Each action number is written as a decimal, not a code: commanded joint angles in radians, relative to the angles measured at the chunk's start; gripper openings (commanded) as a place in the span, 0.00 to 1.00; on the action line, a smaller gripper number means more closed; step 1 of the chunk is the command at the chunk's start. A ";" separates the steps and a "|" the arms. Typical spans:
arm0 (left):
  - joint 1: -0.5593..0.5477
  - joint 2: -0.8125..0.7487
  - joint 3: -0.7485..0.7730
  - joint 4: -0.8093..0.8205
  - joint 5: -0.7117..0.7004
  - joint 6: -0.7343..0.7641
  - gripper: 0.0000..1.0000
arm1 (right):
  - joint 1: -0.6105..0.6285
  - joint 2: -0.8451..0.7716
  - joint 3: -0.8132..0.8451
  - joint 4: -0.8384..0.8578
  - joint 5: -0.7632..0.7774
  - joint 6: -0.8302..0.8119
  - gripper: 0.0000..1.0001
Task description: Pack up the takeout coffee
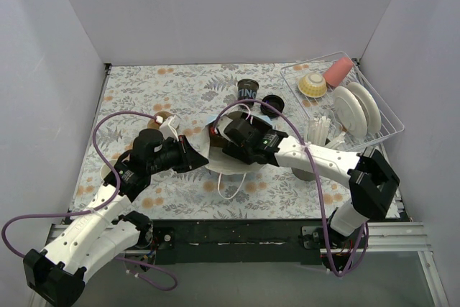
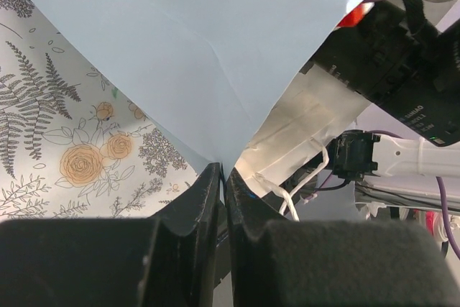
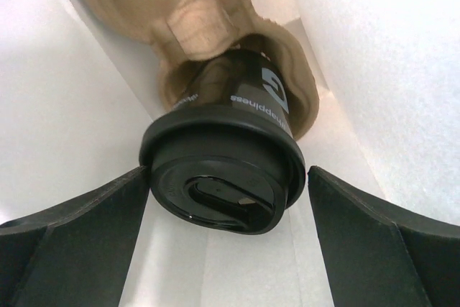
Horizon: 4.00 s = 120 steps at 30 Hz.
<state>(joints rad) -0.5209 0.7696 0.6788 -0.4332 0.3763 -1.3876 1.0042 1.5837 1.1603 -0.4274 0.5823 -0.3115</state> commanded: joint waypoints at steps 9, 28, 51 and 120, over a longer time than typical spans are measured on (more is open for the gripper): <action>-0.004 -0.010 0.007 0.001 0.010 0.007 0.08 | -0.003 -0.074 0.003 0.044 0.014 0.012 0.99; -0.004 0.000 0.018 0.001 0.006 0.006 0.08 | 0.001 -0.105 0.010 0.050 -0.048 0.005 0.98; -0.005 0.025 0.039 0.007 0.009 0.013 0.08 | 0.004 -0.136 0.010 0.062 -0.114 -0.017 0.88; -0.004 0.209 0.375 -0.090 -0.168 0.084 0.64 | -0.121 -0.031 0.246 0.085 -0.179 -0.072 0.84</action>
<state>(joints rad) -0.5209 0.9646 0.9928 -0.4950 0.2581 -1.3598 0.9001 1.5459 1.3437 -0.3851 0.4244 -0.3786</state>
